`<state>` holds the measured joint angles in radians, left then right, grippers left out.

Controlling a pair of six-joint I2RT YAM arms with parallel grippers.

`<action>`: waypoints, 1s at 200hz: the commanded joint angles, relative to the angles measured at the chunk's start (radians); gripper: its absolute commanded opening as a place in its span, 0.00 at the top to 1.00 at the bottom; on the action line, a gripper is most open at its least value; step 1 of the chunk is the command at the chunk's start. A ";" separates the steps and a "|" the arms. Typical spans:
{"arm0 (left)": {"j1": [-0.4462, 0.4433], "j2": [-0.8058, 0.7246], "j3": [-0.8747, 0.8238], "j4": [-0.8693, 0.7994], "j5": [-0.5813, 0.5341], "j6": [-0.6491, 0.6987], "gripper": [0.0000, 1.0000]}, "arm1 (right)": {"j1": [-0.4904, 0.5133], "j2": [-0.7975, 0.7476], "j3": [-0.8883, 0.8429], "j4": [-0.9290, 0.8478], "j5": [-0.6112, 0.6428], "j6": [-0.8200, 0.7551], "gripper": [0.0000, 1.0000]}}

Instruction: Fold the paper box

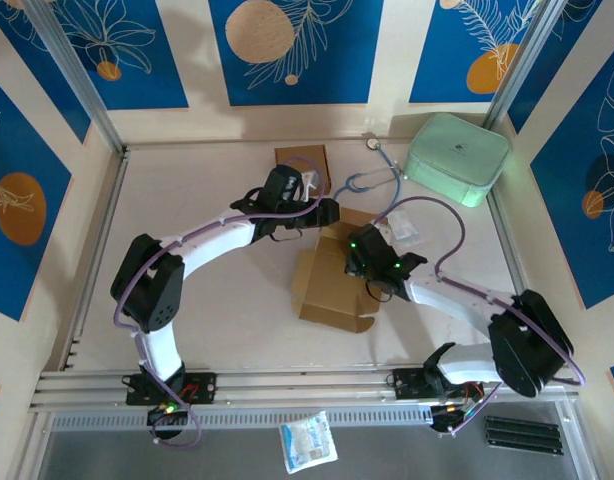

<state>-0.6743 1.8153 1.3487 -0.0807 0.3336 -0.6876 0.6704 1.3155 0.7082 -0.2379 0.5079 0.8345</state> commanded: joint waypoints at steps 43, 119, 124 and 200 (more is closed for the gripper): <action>-0.005 0.001 -0.070 0.017 0.010 0.008 0.39 | 0.045 0.012 0.001 0.092 -0.042 -0.192 0.76; -0.005 0.014 -0.017 -0.028 0.000 0.044 0.39 | 0.044 -0.498 -0.082 -0.094 -0.200 -0.364 0.47; -0.005 0.012 -0.016 -0.032 -0.001 0.046 0.39 | 0.038 -0.538 -0.090 -0.105 -0.175 -0.373 0.44; -0.003 0.002 -0.014 -0.046 -0.008 0.056 0.39 | -0.326 -0.644 -0.244 0.008 -0.330 -0.432 0.29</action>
<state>-0.6743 1.8156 1.3144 -0.0898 0.3321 -0.6529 0.4171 0.6292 0.4953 -0.2916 0.2989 0.4393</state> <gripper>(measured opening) 0.615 0.707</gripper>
